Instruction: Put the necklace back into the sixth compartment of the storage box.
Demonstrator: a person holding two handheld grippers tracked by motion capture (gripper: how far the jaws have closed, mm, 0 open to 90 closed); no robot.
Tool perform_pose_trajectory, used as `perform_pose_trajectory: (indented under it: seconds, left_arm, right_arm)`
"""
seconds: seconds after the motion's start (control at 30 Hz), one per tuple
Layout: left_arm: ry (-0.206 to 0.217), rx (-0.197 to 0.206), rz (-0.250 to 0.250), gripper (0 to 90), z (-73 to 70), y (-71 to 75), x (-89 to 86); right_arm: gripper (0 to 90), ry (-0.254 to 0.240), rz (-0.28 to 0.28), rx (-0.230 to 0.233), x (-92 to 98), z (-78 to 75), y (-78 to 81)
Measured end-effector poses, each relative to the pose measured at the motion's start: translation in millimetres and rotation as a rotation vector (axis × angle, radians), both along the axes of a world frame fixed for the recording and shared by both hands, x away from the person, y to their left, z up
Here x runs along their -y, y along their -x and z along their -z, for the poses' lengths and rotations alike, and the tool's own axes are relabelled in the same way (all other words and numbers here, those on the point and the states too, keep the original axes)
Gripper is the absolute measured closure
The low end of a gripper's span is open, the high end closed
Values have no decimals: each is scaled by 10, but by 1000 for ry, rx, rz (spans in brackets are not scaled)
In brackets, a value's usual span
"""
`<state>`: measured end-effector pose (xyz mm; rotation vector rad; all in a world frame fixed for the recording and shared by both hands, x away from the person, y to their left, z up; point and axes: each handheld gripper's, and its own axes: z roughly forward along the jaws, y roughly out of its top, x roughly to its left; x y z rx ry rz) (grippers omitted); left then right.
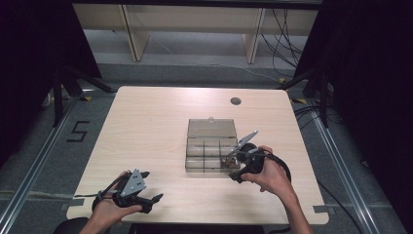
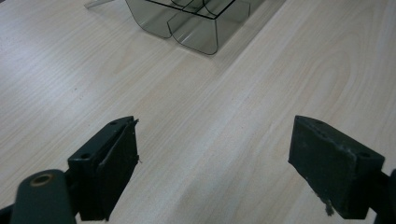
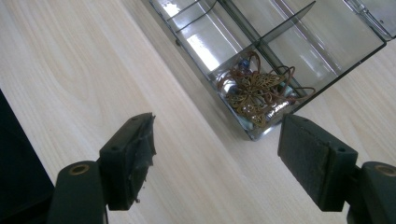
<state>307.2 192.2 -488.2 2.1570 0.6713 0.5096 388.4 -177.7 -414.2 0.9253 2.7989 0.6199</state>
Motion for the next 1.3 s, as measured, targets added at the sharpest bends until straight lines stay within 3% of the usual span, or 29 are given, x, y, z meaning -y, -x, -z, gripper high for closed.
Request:
perform_pose_trajectory:
  seconds: [0.13, 0.37, 0.4, 0.5, 0.73, 0.83, 0.93, 1.0, 1.03, 1.07, 1.3]
  left_arm:
    - [-8, 1, 1, 151, 0, -3, -3]
    - [0, -1, 0, 151, 1, -1, 0]
    - [-7, -1, 0, 151, -1, -2, -3]
    - [-7, -1, 1, 150, -1, -2, -3]
    - [-1, -1, 0, 150, -1, -2, -1]
    - [0, 3, -3, 150, -2, 0, -1]
    - [-1, 4, -4, 150, -5, 2, -2]
    - [-18, 5, 4, 150, -12, -3, -12]
    - [0, 4, -3, 150, -4, 1, -2]
    - [0, 3, -3, 151, -5, 1, -2]
    - [1, 4, -4, 150, -5, 3, -1]
  right_arm:
    - [277, -7, 7, -11, -4, 12, 17]
    - [255, -20, -2, 12, 10, 14, 25]
    - [253, -26, 21, -8, 1, 16, 44]
    - [249, -36, -18, 15, 16, 26, 34]
    - [246, -39, -2, 25, 39, 38, 61]
    - [246, -55, -1, 9, 47, 60, 79]
    - [246, -46, -5, 29, 61, 80, 83]
    - [246, -48, 0, 16, 73, 86, 93]
    - [245, -46, 15, 12, 71, 90, 106]
    - [245, -50, -6, 24, 77, 97, 97]
    - [236, -56, -4, 31, 89, 123, 123]
